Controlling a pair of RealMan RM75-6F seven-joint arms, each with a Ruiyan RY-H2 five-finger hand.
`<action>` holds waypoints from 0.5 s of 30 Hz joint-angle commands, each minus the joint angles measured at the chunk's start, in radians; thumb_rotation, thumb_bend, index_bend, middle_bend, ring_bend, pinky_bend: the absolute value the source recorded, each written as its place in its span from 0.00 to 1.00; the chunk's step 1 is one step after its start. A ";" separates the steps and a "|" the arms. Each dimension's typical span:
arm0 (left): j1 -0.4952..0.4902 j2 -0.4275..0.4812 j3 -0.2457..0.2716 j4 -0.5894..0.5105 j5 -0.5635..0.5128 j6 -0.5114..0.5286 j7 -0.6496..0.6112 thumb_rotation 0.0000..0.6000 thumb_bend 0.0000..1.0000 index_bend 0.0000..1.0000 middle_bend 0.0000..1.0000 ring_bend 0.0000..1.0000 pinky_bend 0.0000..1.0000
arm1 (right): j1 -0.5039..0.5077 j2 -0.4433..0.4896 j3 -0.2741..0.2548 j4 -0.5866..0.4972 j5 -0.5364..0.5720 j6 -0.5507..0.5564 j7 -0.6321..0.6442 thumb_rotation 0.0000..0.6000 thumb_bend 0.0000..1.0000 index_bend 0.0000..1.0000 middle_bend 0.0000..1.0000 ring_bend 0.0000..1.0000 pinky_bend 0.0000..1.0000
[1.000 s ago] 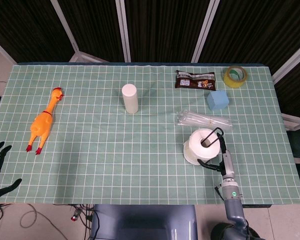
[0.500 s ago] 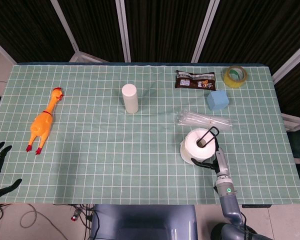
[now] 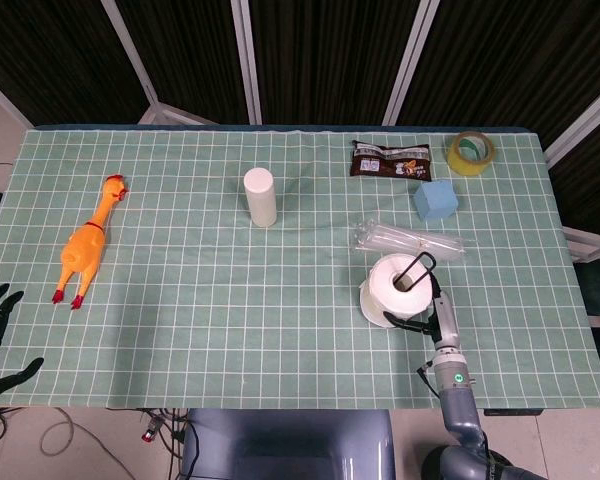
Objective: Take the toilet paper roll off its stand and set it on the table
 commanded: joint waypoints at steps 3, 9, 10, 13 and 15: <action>0.001 0.000 -0.002 0.000 -0.002 0.001 -0.001 1.00 0.05 0.14 0.04 0.00 0.00 | -0.002 0.013 0.000 -0.017 -0.013 0.007 0.005 1.00 0.00 0.19 0.27 0.04 0.00; 0.001 0.001 -0.002 -0.001 -0.003 0.002 -0.003 1.00 0.05 0.14 0.04 0.00 0.00 | 0.002 0.093 0.014 -0.114 -0.035 -0.005 0.000 1.00 0.00 0.19 0.27 0.04 0.00; 0.001 0.001 -0.002 -0.001 -0.003 0.002 -0.003 1.00 0.05 0.14 0.04 0.00 0.00 | 0.004 0.112 0.021 -0.135 -0.031 -0.008 -0.004 1.00 0.00 0.19 0.27 0.04 0.00; 0.002 0.001 -0.001 -0.001 -0.002 0.002 -0.003 1.00 0.05 0.14 0.04 0.00 0.00 | 0.010 0.177 0.052 -0.201 -0.030 -0.009 -0.029 1.00 0.00 0.19 0.27 0.04 0.00; 0.002 0.000 -0.001 -0.001 -0.001 0.005 -0.001 1.00 0.05 0.14 0.04 0.00 0.00 | 0.015 0.231 0.080 -0.259 -0.023 -0.012 -0.047 1.00 0.00 0.19 0.27 0.04 0.00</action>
